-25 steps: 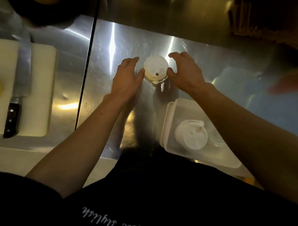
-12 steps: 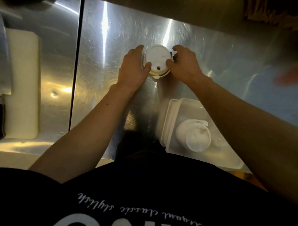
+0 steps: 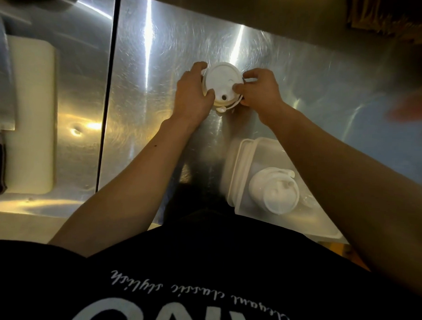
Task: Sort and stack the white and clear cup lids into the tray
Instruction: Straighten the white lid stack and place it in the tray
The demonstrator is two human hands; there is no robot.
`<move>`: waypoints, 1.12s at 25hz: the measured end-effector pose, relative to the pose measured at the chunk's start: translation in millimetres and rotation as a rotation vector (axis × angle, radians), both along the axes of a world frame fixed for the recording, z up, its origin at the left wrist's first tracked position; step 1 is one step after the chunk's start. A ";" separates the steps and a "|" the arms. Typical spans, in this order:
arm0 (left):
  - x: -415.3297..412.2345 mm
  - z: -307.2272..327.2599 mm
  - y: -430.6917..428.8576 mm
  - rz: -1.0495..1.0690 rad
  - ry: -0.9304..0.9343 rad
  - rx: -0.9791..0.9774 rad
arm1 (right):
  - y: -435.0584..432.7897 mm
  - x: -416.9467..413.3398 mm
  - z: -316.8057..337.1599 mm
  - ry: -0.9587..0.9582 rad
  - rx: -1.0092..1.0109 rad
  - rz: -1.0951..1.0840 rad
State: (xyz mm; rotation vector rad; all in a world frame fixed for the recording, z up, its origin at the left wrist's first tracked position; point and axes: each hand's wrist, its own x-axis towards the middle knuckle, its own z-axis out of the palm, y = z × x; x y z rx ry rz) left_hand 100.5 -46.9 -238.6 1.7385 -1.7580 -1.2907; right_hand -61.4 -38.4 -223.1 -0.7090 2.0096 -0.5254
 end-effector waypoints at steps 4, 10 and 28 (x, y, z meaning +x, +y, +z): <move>-1.2 4.3 3.2 0.009 -0.015 0.005 | 4.1 -2.1 -4.7 -0.025 0.041 -0.001; -4.2 18.4 5.7 0.040 -0.044 0.013 | 6.8 2.9 6.3 -0.063 -0.022 -0.040; -15.1 84.4 55.1 0.067 0.115 -0.124 | 67.6 -10.1 77.1 -0.070 -0.367 -0.099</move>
